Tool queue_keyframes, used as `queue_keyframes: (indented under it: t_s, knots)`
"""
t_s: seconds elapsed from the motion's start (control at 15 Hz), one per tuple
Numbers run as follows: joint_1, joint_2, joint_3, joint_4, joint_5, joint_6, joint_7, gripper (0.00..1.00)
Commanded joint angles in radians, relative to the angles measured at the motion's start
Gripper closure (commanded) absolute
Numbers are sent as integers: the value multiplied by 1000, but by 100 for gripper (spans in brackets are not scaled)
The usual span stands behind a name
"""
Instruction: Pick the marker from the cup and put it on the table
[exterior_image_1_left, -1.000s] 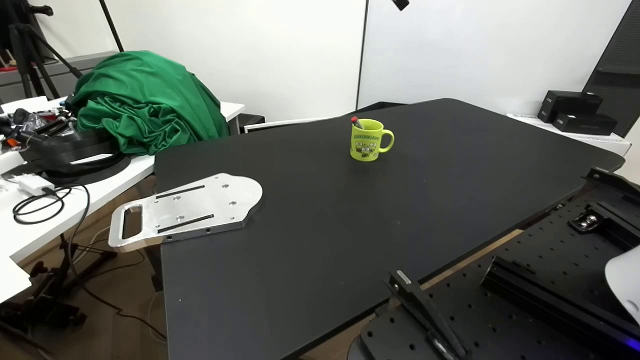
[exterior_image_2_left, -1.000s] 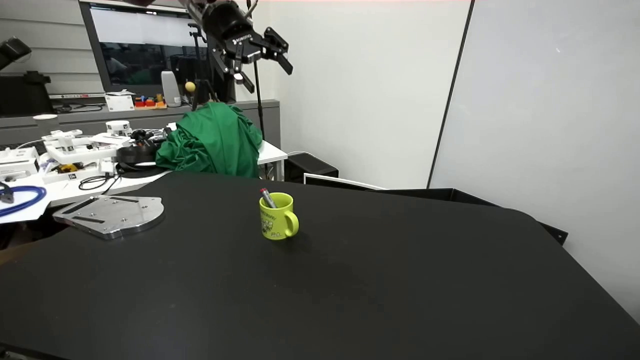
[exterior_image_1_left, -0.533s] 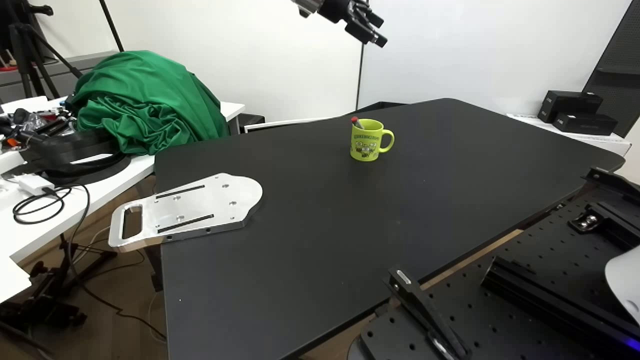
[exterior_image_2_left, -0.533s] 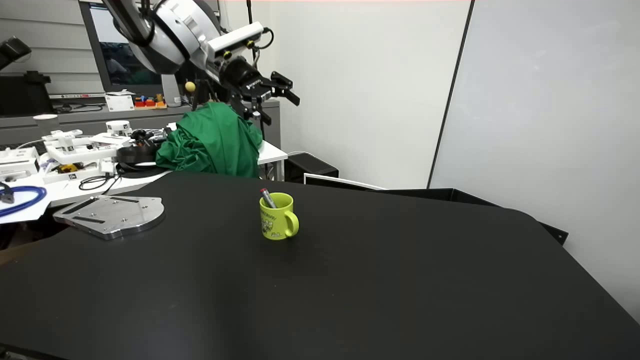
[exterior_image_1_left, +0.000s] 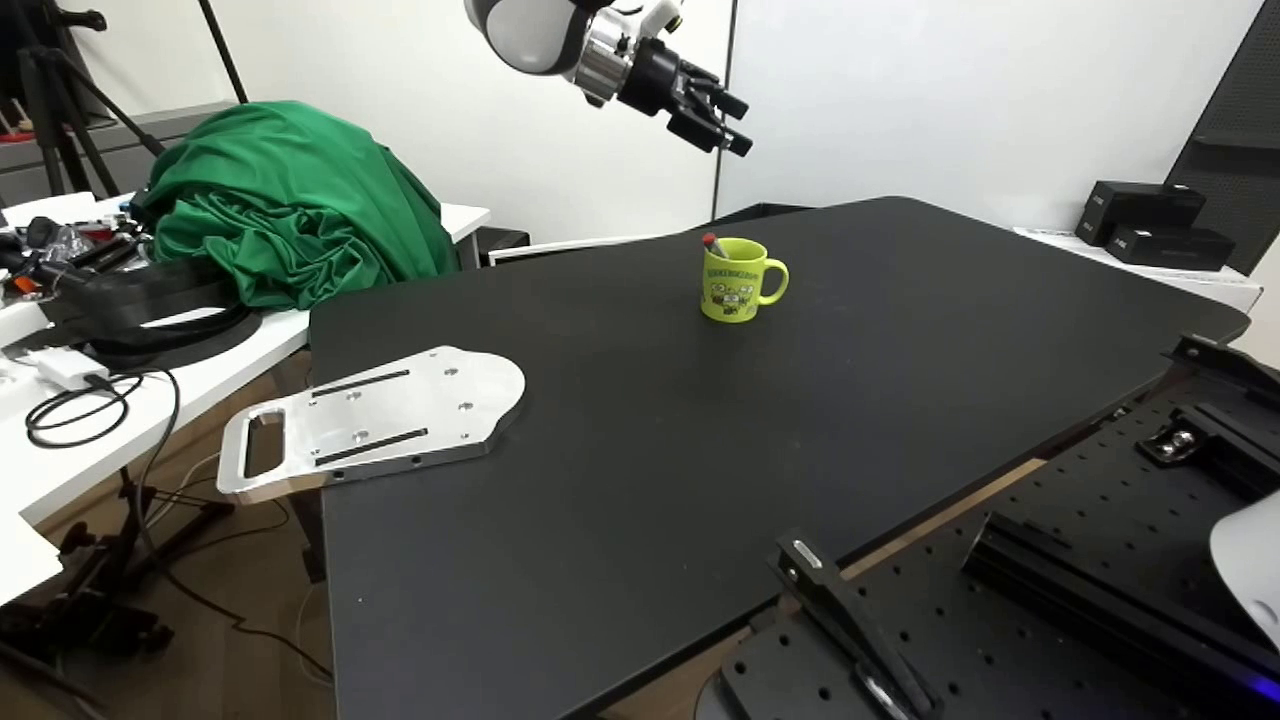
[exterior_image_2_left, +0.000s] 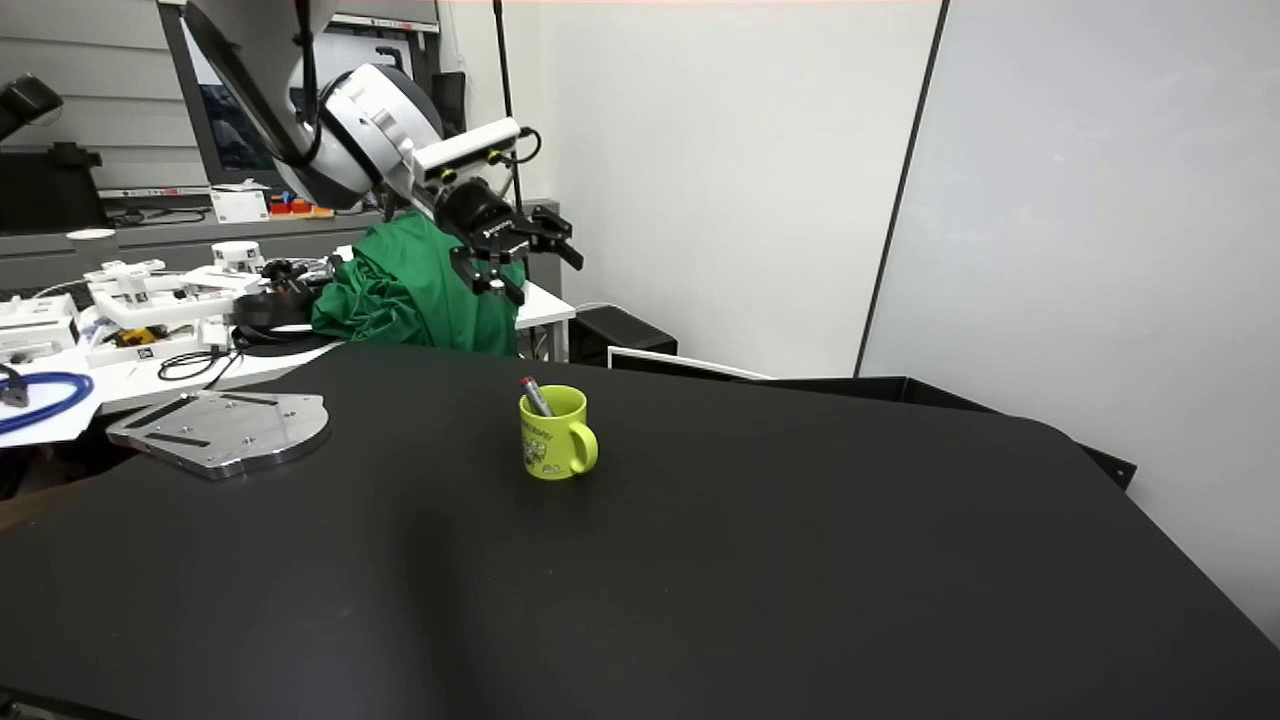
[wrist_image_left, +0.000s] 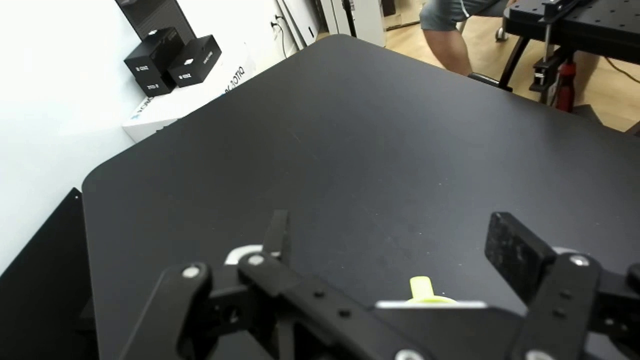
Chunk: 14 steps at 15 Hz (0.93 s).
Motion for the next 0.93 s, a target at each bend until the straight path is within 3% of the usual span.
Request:
queue_keyframes:
  t_s: [0.0,0.53,0.87]
  knots:
    - [7,77,-11,79,29,-40,-9,0]
    - [5,156,2,100,74,40,-6,0]
    - [40,211,-3,184,116,62,-11,0]
